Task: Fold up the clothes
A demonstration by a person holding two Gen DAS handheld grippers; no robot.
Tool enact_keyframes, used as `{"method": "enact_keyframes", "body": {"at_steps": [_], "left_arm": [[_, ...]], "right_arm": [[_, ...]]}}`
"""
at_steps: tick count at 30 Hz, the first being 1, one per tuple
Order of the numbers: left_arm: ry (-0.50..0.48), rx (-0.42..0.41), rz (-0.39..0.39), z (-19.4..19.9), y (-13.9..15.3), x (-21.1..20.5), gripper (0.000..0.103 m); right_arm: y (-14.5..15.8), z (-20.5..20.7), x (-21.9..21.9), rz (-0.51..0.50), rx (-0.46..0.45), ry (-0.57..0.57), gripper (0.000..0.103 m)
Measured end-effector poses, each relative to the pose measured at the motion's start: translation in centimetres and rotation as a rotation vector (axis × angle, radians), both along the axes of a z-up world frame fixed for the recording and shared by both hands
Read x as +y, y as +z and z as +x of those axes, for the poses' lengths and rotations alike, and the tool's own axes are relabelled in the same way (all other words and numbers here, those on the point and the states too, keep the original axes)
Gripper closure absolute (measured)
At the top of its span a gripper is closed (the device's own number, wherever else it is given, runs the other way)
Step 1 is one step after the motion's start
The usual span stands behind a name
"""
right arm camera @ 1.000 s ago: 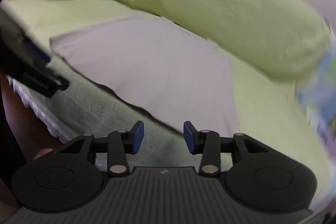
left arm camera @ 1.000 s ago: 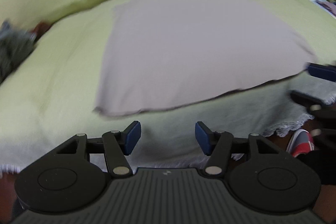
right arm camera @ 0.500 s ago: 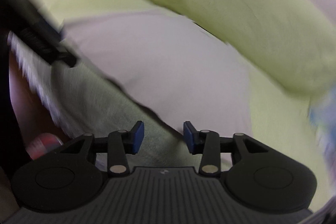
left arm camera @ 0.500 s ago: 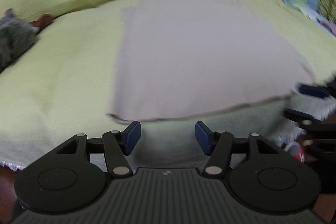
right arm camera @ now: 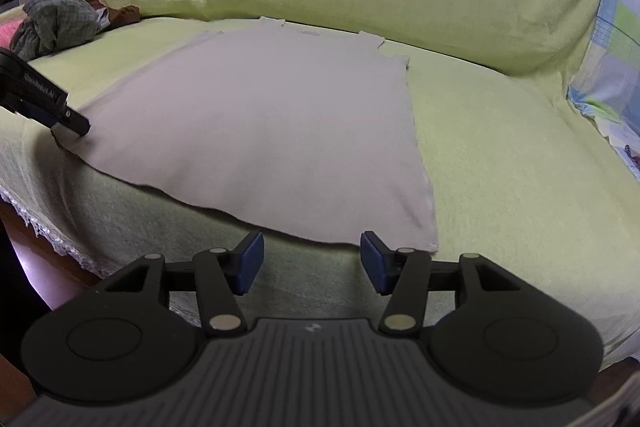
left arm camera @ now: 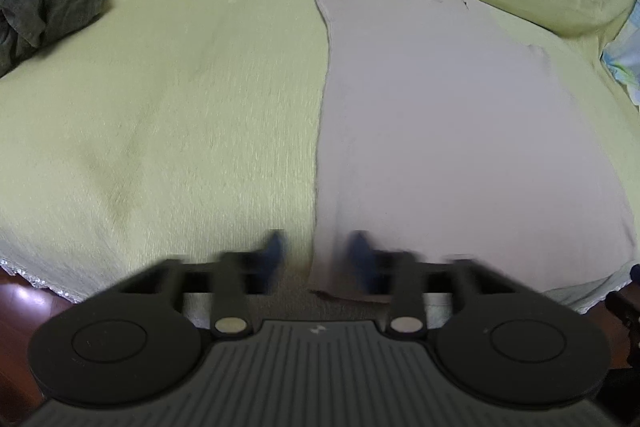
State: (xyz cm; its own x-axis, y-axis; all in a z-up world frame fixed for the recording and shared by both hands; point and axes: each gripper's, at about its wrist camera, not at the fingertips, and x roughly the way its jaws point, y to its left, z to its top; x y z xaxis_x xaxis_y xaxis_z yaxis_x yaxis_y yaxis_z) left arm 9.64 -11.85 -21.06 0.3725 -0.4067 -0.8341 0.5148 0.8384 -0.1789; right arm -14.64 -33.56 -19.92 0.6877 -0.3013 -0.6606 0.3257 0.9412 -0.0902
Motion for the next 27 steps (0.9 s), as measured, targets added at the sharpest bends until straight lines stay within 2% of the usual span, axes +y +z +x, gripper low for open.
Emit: {"method": "enact_keyframes", "body": {"at_steps": [6,8,9,12,15,17,20,22,23,27], "left_arm": [[-0.006,0.065,-0.044,1.2,-0.3,0.5,0.088],[-0.014,0.073,-0.054,1.1,-0.4,0.7,0.094],[-0.026,0.069,-0.054,1.0,-0.4,0.8,0.103],[-0.058,0.053,-0.051,0.7,-0.4,1.0,0.103],[-0.113,-0.003,-0.028,-0.2,0.4,1.1,0.103],[-0.152,-0.039,-0.010,-0.6,1.1,1.0,0.103],[-0.153,-0.031,0.005,-0.5,0.7,0.6,0.103],[-0.163,-0.034,0.025,-0.7,0.2,-0.2,0.103],[-0.164,-0.036,0.027,-0.8,0.1,-0.4,0.103],[-0.161,-0.029,0.028,-0.9,-0.1,-0.4,0.103]], "right_arm": [[0.4,0.3,-0.4,0.045,-0.032,-0.008,0.053],[0.7,0.2,-1.0,0.061,-0.045,-0.025,0.053],[0.8,0.1,-1.3,0.069,-0.049,-0.034,0.053],[1.3,-0.4,-3.1,0.106,-0.059,-0.103,0.053],[1.8,-1.2,-5.5,0.153,-0.073,-0.192,0.059],[2.0,-1.8,-7.3,0.178,-0.079,-0.240,0.059],[1.5,-1.8,-9.5,0.248,-0.073,-0.265,0.060],[0.8,-1.4,-10.5,0.282,-0.063,-0.270,0.073],[0.4,-1.0,-11.0,0.299,-0.053,-0.270,0.084],[-0.4,-0.7,-11.3,0.300,-0.046,-0.271,0.100]]}}
